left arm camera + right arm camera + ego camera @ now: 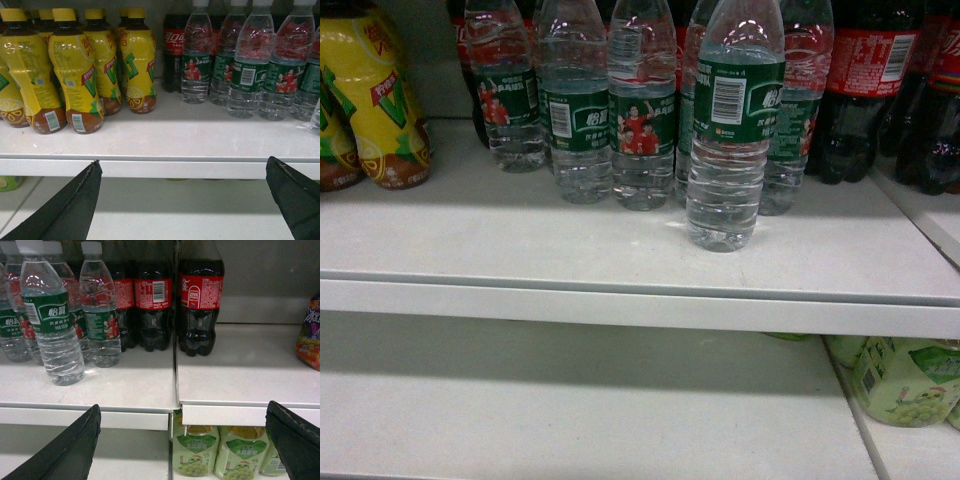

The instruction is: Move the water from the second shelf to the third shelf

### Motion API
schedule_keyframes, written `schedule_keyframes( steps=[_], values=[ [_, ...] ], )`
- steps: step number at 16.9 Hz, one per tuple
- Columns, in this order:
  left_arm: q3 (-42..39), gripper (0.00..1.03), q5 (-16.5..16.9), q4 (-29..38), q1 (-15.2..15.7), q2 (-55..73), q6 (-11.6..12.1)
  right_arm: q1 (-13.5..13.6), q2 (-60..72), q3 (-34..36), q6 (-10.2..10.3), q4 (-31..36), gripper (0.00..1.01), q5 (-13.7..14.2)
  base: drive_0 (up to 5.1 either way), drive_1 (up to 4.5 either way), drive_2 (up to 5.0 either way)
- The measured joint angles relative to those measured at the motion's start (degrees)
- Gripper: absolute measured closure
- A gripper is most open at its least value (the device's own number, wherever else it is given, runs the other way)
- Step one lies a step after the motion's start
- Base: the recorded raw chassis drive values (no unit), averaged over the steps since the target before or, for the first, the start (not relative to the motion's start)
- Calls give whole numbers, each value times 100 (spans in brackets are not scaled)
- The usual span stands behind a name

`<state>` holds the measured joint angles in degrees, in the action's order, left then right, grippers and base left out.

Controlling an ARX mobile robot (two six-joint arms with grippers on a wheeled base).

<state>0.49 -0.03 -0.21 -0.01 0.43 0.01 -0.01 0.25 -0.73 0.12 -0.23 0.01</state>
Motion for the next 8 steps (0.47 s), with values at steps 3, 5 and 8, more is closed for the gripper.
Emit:
schedule_keyframes(
  steps=[3,5,8],
  values=[
    [0,5,0,0,0,0,0,0,0,0,0,0,3,0,0,0,0],
    [0,5,0,0,0,0,0,0,0,0,-2,0,3,-2,0,0,0],
    [0,5,0,0,0,0,0,0,0,0,0,0,3,0,0,0,0]
  ],
)
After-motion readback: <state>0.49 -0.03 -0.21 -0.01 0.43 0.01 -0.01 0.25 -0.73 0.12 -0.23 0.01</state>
